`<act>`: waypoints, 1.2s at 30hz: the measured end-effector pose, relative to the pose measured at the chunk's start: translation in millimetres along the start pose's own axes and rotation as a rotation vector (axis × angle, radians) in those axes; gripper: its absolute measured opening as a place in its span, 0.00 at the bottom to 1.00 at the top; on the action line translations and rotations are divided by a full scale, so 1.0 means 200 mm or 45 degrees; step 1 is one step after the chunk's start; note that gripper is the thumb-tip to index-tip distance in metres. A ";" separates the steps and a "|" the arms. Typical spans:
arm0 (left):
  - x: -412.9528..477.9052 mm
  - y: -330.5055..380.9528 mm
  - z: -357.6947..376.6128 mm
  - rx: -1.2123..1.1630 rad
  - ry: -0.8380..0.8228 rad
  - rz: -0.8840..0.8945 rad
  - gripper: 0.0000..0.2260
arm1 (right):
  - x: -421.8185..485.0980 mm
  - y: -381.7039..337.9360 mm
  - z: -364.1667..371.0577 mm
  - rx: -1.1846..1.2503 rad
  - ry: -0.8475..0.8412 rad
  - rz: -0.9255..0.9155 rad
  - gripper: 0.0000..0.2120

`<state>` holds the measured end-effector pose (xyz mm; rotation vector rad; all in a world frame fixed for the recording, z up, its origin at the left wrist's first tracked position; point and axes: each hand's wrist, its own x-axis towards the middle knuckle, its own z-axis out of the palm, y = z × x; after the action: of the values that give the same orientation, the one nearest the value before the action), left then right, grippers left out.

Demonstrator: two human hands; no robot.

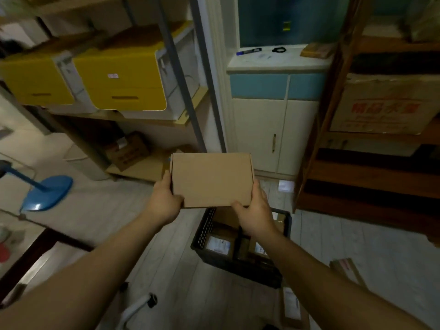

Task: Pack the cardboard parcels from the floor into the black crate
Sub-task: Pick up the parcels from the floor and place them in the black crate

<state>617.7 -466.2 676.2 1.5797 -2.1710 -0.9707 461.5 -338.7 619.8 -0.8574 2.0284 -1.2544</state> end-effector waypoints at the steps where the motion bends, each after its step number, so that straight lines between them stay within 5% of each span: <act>1: 0.06 -0.02 0.01 0.007 -0.043 0.017 0.29 | 0.03 0.01 0.03 -0.010 0.017 0.018 0.41; 7: 0.41 -0.19 0.11 0.114 -0.338 0.105 0.32 | 0.12 0.11 0.26 -0.151 0.136 0.190 0.40; 16: 0.76 -0.69 0.47 0.260 -0.541 0.290 0.20 | 0.25 0.44 0.61 -0.370 0.112 0.416 0.35; 21: 0.94 -1.11 0.93 0.456 -0.596 0.140 0.28 | 0.43 0.97 0.84 -0.499 -0.001 0.449 0.35; 28: 1.17 -1.78 1.61 0.753 -0.650 0.263 0.36 | 0.68 1.81 1.19 -0.626 -0.131 0.403 0.36; 36: 1.33 -2.10 1.98 0.838 -0.648 0.278 0.32 | 0.86 2.32 1.39 -0.857 -0.216 0.266 0.37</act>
<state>597.2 -646.5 67.2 1.3713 -3.1880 -0.6690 469.6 -458.0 65.1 -0.9669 2.3480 -0.3559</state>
